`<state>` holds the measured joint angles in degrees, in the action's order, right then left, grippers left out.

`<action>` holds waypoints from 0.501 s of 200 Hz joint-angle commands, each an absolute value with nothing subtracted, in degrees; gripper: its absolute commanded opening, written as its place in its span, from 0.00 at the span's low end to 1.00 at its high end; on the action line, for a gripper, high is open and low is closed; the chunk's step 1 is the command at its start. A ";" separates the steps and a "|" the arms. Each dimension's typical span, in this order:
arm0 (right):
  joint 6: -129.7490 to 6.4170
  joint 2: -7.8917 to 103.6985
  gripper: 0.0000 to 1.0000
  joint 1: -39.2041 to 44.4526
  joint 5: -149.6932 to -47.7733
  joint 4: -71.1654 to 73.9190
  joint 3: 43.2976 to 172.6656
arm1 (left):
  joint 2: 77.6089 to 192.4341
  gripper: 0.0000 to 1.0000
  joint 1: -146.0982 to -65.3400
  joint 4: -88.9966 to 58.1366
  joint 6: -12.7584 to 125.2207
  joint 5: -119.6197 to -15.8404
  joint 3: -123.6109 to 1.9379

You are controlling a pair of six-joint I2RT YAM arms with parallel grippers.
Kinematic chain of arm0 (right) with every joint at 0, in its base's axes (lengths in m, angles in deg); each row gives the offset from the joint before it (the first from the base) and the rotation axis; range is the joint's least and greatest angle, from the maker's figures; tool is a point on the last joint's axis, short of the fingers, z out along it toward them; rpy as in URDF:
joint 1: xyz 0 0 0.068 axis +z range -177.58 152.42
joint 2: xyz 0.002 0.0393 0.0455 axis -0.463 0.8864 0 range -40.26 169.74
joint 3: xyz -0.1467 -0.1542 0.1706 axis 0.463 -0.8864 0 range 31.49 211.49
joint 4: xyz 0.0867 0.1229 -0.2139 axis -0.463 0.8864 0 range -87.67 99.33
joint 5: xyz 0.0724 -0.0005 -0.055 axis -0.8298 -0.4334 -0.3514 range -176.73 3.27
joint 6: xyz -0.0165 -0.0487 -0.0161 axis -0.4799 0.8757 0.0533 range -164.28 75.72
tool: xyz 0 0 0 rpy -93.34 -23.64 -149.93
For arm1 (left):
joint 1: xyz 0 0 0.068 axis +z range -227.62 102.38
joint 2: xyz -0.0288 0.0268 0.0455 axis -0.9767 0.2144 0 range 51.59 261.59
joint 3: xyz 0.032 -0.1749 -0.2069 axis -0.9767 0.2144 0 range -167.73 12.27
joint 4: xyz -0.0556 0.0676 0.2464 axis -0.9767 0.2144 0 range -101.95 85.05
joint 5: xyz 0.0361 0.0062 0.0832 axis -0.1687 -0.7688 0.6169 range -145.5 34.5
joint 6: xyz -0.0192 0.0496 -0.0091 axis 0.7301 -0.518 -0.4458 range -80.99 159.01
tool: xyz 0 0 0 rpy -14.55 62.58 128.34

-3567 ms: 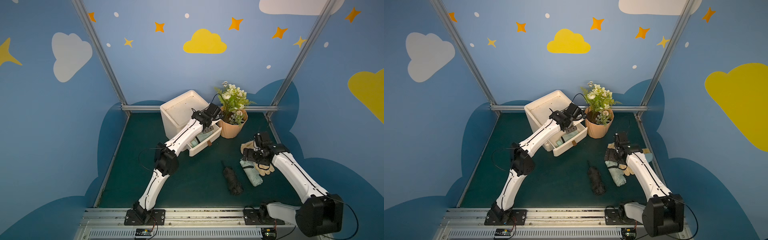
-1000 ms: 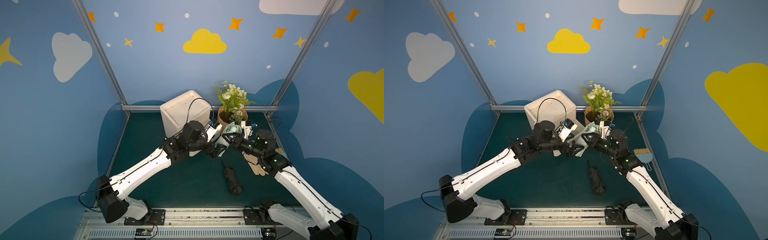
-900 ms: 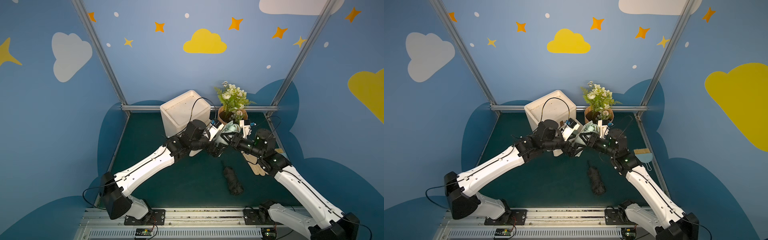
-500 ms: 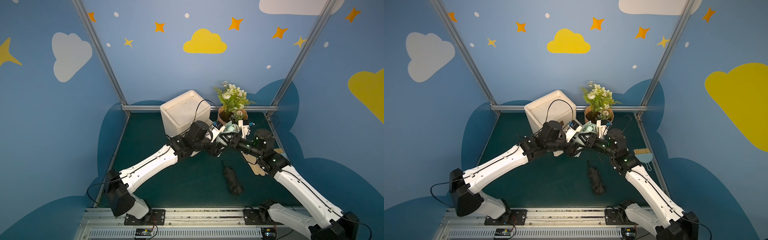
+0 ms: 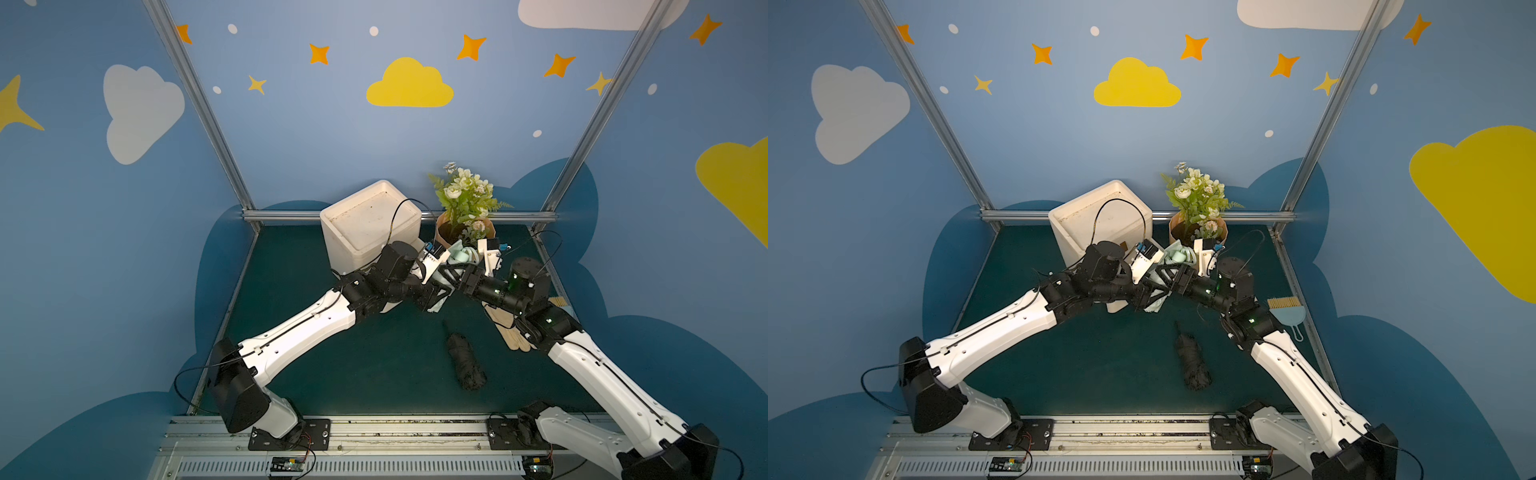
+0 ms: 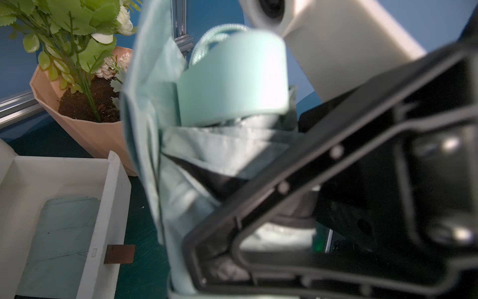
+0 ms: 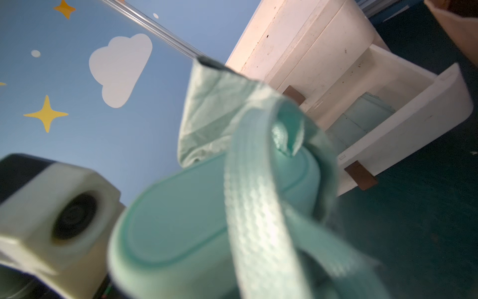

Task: Place the umbrella in the drawer by color
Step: Place the umbrella in the drawer.

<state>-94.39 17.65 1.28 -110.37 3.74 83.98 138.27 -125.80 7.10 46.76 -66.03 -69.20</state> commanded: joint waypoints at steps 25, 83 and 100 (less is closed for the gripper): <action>-87.71 10.05 0.95 -2.69 -110.22 7.29 85.53 | 137.20 0.24 -123.03 10.76 45.16 -61.89 -69.58; -80.16 5.23 0.98 -7.78 -103.84 18.69 83.60 | 142.21 0.22 -113.01 22.65 35.42 -60.03 -77.15; -79.96 4.99 0.98 -8.11 -103.70 18.76 82.19 | 145.29 0.21 -110.51 25.44 32.84 -60.25 -80.69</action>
